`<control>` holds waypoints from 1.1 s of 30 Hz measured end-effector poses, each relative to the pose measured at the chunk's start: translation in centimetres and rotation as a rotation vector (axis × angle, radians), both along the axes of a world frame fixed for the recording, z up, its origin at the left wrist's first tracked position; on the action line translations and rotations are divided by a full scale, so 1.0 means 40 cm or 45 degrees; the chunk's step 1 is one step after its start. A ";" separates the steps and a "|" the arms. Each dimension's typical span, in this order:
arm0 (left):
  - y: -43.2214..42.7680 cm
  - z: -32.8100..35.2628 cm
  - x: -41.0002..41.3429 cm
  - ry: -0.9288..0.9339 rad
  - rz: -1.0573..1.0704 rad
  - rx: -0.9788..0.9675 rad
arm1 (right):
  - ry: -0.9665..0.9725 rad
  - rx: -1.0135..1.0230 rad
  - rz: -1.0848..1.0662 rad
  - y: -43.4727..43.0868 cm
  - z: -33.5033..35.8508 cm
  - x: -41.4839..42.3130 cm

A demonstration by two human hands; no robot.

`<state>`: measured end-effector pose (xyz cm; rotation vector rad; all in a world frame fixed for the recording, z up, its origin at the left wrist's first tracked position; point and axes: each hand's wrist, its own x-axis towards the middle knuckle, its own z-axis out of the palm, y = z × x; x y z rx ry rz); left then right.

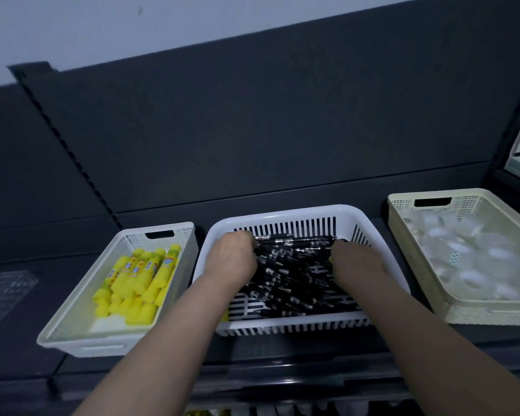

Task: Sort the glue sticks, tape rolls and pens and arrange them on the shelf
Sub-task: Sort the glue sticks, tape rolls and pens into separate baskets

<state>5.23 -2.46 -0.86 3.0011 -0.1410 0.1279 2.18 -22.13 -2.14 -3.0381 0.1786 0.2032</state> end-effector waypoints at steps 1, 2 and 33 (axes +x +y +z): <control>-0.002 -0.001 -0.004 0.011 0.002 0.012 | -0.040 0.023 -0.016 -0.001 0.005 -0.001; -0.001 -0.001 -0.008 0.018 0.013 0.034 | -0.083 0.055 -0.034 0.000 0.013 -0.002; 0.006 -0.032 -0.089 0.132 0.213 -0.118 | -0.355 0.467 0.416 0.172 -0.014 -0.021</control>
